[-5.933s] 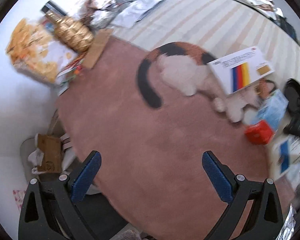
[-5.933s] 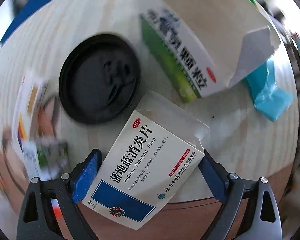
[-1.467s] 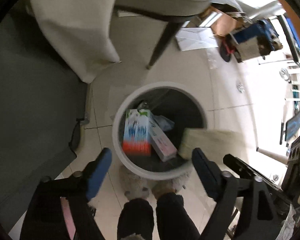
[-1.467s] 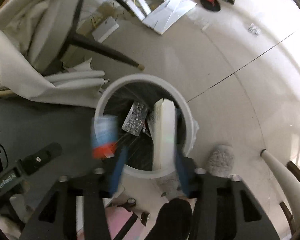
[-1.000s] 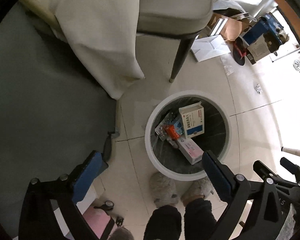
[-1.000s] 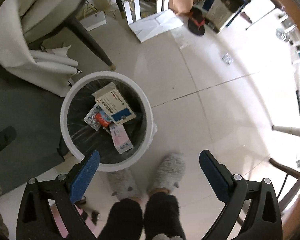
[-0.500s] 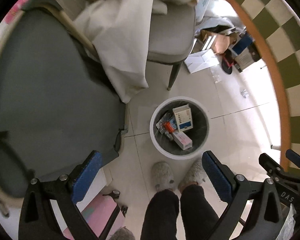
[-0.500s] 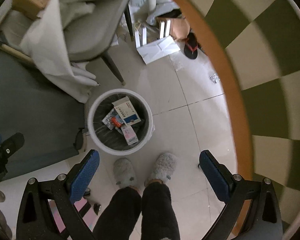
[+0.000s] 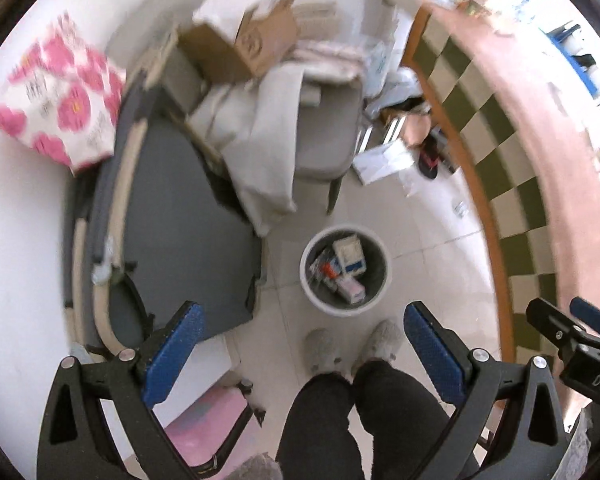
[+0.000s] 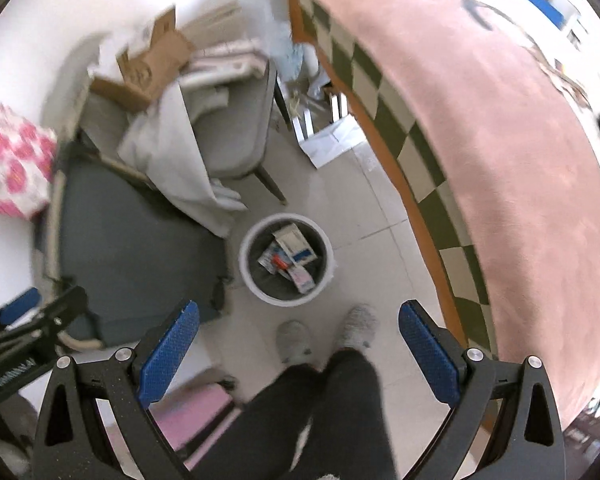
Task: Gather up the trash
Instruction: 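Move both tools back over the table, then grasp the white striped tablet box with the left gripper while the right grasps the white carton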
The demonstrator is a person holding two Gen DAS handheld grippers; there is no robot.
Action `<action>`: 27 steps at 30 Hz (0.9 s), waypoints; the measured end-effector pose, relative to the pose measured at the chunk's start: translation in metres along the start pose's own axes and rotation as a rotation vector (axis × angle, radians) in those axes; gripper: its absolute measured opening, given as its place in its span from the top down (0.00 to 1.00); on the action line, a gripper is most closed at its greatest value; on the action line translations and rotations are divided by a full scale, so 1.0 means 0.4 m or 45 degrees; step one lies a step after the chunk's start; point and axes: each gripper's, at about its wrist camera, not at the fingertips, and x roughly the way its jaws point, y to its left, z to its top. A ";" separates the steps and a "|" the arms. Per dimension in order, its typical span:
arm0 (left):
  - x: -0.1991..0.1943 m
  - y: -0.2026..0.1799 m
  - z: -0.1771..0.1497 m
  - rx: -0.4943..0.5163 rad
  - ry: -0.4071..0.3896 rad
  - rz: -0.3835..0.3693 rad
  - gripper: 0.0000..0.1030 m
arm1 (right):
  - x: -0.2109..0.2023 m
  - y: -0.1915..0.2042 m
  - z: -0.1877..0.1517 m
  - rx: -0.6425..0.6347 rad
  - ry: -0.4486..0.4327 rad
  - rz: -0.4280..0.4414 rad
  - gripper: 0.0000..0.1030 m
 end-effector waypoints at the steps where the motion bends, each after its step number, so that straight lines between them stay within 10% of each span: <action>1: -0.020 -0.010 0.010 0.012 -0.019 -0.003 0.00 | -0.038 -0.022 0.007 0.049 -0.019 0.025 0.02; 6: -0.151 -0.180 0.106 0.162 -0.186 0.016 0.00 | -0.193 -0.181 0.059 0.279 -0.134 0.086 0.02; 14: -0.226 -0.579 0.258 0.461 -0.298 -0.069 0.00 | -0.362 -0.667 0.131 0.706 -0.274 -0.107 0.02; 27: -0.050 -1.433 0.469 1.122 -0.276 -0.064 0.00 | -0.291 -1.468 0.336 1.036 -0.124 -0.371 0.02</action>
